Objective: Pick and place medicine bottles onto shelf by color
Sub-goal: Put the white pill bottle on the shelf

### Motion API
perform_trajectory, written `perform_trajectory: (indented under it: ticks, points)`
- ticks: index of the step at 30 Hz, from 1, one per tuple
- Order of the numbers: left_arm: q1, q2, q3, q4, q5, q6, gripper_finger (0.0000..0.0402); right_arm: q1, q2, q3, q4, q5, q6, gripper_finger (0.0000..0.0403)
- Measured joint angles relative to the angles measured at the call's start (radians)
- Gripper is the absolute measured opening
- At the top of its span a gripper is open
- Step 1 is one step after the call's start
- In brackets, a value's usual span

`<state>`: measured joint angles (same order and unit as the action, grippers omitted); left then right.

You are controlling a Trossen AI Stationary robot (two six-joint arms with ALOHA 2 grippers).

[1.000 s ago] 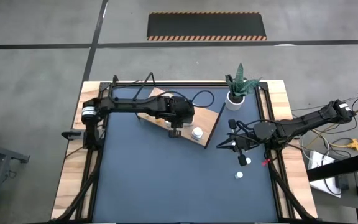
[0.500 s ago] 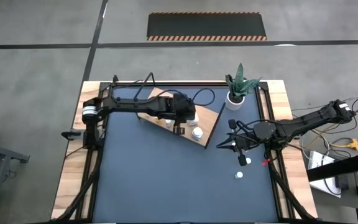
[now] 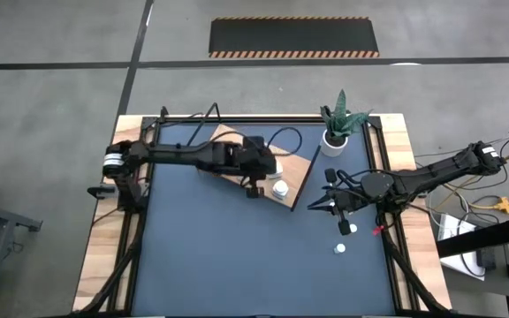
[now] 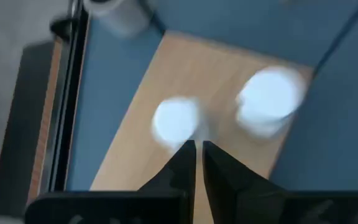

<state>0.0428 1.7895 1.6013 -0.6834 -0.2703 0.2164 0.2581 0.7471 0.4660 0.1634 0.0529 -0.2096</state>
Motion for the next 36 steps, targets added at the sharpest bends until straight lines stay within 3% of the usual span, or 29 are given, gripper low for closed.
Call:
perform_trajectory:
  ticks: [6, 13, 24, 30, 36]
  points:
    - [-0.149, -0.044, -0.084, 0.13, 0.001, 0.03, 0.001, 0.042, 0.037, 0.052, 0.005, -0.001, -0.01, 0.0009]
    - [-0.293, -0.124, -0.279, 0.361, 0.015, 0.183, 0.001, 0.049, 0.182, 0.24, -0.022, 0.03, 0.001, 0.0009]
    - [-0.353, -0.386, -0.61, 0.642, 0.037, 0.18, 0.001, -0.012, 0.494, 0.774, -0.55, 0.027, 0.061, 0.0009]
    - [-0.353, -0.5, -0.733, 0.722, 0.035, 0.167, 0.001, -0.136, 0.657, 1.047, -0.869, 0.026, 0.068, 0.0009]
    - [-0.353, -0.587, -0.763, 0.726, 0.034, 0.156, 0.001, -0.305, 0.795, 1.229, -1.076, 0.027, 0.03, 0.0009]
